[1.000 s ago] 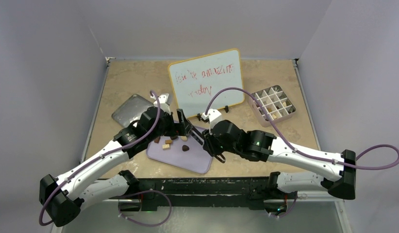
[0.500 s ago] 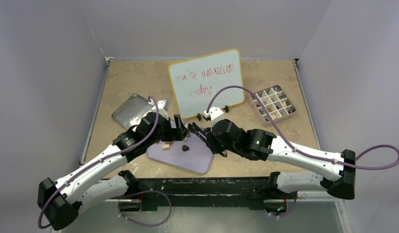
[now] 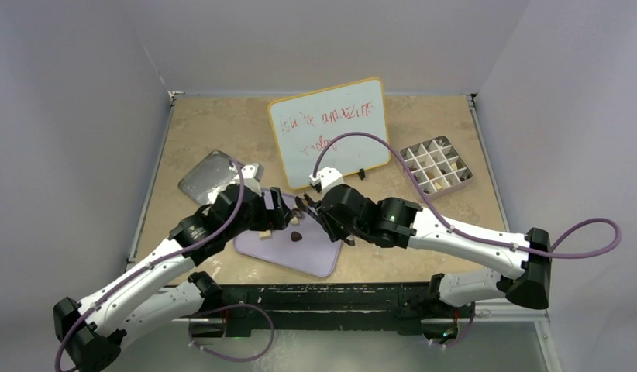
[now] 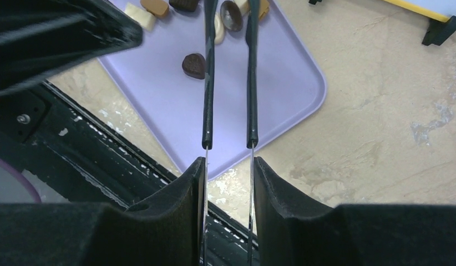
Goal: Pack the chocolate
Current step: Adjust the clamp, then pick up the fake chocolate from the plate, then place the fake chocolate in the packing box.
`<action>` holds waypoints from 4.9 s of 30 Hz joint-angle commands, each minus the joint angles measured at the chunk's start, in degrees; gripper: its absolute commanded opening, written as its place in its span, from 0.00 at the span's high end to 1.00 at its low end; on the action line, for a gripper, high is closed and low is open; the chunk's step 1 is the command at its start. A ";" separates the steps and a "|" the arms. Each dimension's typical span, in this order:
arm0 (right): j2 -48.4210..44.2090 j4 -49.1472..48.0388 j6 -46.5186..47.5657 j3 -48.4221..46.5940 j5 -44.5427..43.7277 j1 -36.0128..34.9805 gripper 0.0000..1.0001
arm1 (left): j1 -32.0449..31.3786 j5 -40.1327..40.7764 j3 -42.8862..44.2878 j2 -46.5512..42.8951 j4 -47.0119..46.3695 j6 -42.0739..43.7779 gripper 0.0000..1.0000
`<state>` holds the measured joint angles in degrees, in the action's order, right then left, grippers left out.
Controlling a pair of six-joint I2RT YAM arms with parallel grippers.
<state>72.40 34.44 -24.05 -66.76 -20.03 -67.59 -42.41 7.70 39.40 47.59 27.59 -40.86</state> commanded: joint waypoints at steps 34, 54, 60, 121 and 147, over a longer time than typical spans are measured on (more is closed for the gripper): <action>22.91 6.88 7.69 -15.69 -2.21 0.49 0.63 | -0.04 20.68 8.21 -22.88 12.26 14.45 0.00; 25.85 2.08 8.98 -14.08 1.95 3.71 0.64 | -0.08 20.42 8.22 -23.13 12.22 14.80 0.00; 27.27 1.25 8.47 -14.30 3.02 3.70 0.64 | -0.04 20.29 8.02 -23.21 11.96 14.92 0.00; 19.09 16.36 3.10 -13.83 -0.13 4.56 0.88 | -0.04 20.61 8.16 -23.53 12.53 14.41 0.00; 13.12 16.42 5.55 -12.55 -13.16 45.58 0.86 | -0.04 18.72 7.84 -23.26 11.83 15.02 0.00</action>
<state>84.49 52.88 -19.20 -79.09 -30.68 -25.74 -42.41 27.20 47.86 23.92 41.01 -26.81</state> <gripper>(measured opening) 0.298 0.996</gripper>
